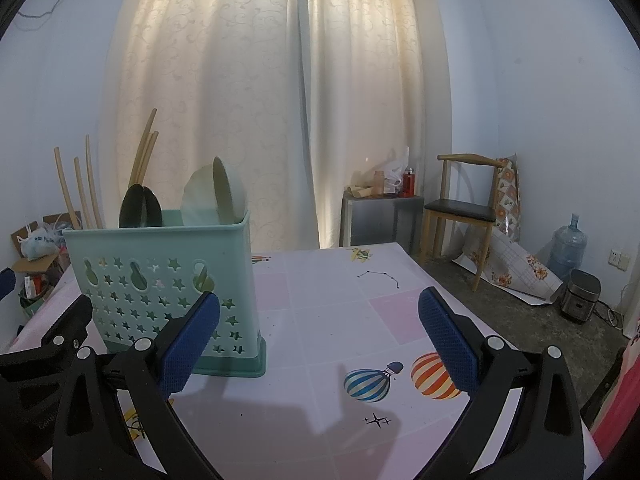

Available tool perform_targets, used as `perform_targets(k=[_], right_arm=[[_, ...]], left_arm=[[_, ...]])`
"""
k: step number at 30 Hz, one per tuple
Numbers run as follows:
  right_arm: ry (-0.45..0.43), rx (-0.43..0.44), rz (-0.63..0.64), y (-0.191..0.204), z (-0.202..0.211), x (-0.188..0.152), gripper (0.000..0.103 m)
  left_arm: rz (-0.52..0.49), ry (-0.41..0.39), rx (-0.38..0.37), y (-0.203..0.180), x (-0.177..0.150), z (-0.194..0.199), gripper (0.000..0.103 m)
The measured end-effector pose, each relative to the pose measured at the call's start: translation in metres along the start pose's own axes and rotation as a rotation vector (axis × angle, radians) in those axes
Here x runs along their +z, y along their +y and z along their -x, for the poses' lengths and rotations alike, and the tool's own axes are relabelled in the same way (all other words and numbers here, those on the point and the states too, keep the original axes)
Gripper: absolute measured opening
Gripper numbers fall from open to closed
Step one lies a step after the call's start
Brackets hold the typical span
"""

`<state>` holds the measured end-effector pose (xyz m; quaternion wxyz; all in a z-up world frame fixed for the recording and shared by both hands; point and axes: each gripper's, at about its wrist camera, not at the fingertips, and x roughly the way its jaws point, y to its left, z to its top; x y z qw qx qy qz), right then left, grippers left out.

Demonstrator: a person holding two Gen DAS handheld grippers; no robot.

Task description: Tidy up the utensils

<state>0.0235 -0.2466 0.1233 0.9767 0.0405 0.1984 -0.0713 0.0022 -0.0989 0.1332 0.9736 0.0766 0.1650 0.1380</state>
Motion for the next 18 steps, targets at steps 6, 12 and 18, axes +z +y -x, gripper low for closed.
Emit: perform_targets(k=[6,12,18], right_arm=[[0.000,0.000,0.001,0.0002,-0.0003,0.0002,0.097],[0.000,0.000,0.001,0.0001,-0.0003,0.0001,0.097],[-0.001,-0.001,0.003,0.0001,0.0002,-0.0002,0.097]], left_arm=[[0.007,0.002,0.002,-0.0001,-0.0008,0.0009,0.095],[0.020,0.008,0.011,0.0016,-0.0015,-0.0003,0.095],[0.017,0.012,0.018,0.0039,-0.0015,-0.0012,0.095]])
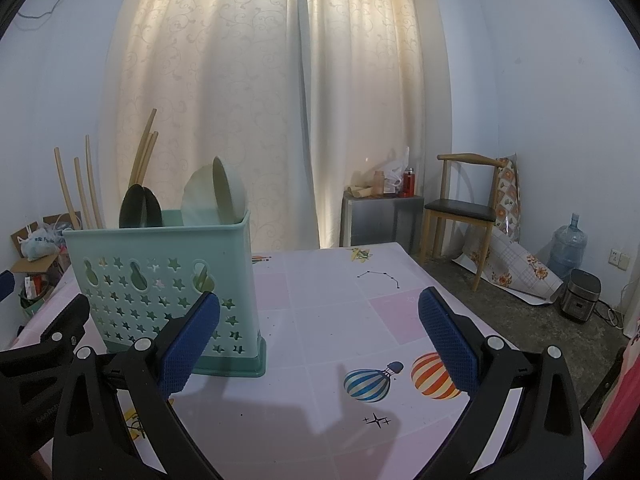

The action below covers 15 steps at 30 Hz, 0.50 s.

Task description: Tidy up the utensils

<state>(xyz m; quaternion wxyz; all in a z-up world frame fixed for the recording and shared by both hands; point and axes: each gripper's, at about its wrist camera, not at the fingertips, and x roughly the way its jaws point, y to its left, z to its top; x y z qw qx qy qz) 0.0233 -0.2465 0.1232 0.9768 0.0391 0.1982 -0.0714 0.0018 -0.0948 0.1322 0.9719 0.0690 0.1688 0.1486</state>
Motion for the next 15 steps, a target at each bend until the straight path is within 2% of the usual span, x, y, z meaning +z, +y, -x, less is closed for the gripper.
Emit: perform_targets(k=[15], right_arm=[[0.000,0.000,0.001,0.0002,0.0008,-0.0005,0.097]], left_arm=[[0.000,0.010,-0.006,-0.0001,-0.0013,-0.0014,0.095]])
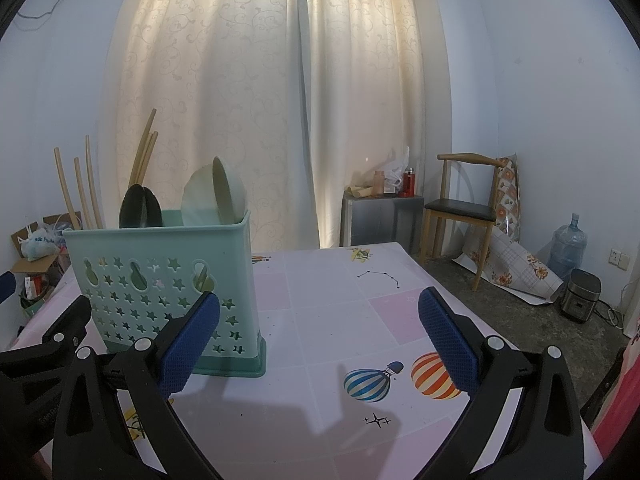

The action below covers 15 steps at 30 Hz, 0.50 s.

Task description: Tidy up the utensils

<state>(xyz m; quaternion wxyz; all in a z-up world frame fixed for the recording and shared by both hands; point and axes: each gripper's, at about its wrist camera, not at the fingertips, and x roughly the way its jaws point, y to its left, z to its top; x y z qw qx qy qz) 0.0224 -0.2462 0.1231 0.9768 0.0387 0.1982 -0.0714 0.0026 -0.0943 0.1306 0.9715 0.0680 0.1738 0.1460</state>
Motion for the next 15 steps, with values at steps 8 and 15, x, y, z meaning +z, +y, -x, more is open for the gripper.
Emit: perform_targets(k=[8,15], right_arm=[[0.001,0.002,-0.003,-0.0003,-0.0004,0.0003,0.097],[0.000,0.002,-0.003,-0.0001,-0.0009,0.0002,0.097]], left_arm=[[-0.009,-0.002,0.014,0.0003,0.0029,0.0003,0.095],[0.001,0.002,0.030,0.0036,0.0040,-0.0014,0.095]])
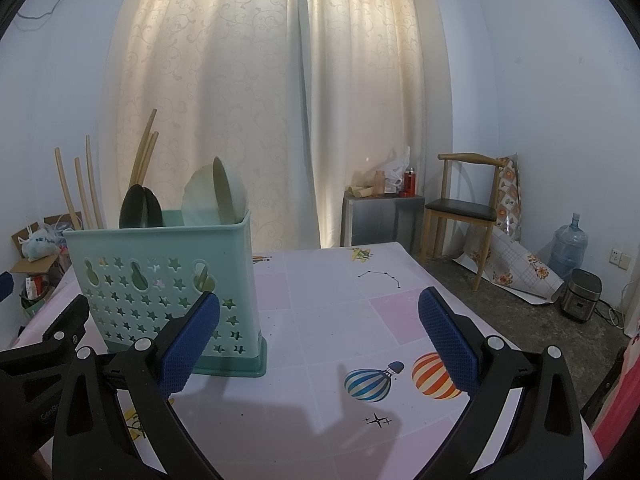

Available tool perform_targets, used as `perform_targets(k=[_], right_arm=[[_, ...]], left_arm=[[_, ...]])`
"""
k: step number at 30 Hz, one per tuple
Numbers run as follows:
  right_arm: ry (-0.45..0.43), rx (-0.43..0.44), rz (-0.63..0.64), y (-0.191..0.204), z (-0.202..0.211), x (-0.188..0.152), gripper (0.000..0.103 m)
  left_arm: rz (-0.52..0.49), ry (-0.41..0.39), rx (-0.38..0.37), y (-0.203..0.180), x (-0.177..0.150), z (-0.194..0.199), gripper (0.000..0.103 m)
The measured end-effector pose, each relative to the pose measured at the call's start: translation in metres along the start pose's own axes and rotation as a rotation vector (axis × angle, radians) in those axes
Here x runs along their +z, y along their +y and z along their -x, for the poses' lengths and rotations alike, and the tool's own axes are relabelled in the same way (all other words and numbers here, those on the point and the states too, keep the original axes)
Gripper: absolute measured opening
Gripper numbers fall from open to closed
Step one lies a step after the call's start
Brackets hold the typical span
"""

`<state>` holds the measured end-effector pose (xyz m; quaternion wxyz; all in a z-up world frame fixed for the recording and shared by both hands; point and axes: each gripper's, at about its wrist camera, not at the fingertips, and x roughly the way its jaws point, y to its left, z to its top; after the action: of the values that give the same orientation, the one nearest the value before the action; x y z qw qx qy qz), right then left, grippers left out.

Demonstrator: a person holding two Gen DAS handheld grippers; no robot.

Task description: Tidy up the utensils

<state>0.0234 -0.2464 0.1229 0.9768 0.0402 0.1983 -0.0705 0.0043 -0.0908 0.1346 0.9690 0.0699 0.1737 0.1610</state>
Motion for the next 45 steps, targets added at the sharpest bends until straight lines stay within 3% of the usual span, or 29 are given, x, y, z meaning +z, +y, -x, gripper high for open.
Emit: perform_targets(k=[45], right_arm=[[0.000,-0.001,-0.001,0.0003,0.0001,0.0003,0.097]], left_arm=[[-0.003,0.002,0.015,0.0055,0.0008,0.0041,0.095]])
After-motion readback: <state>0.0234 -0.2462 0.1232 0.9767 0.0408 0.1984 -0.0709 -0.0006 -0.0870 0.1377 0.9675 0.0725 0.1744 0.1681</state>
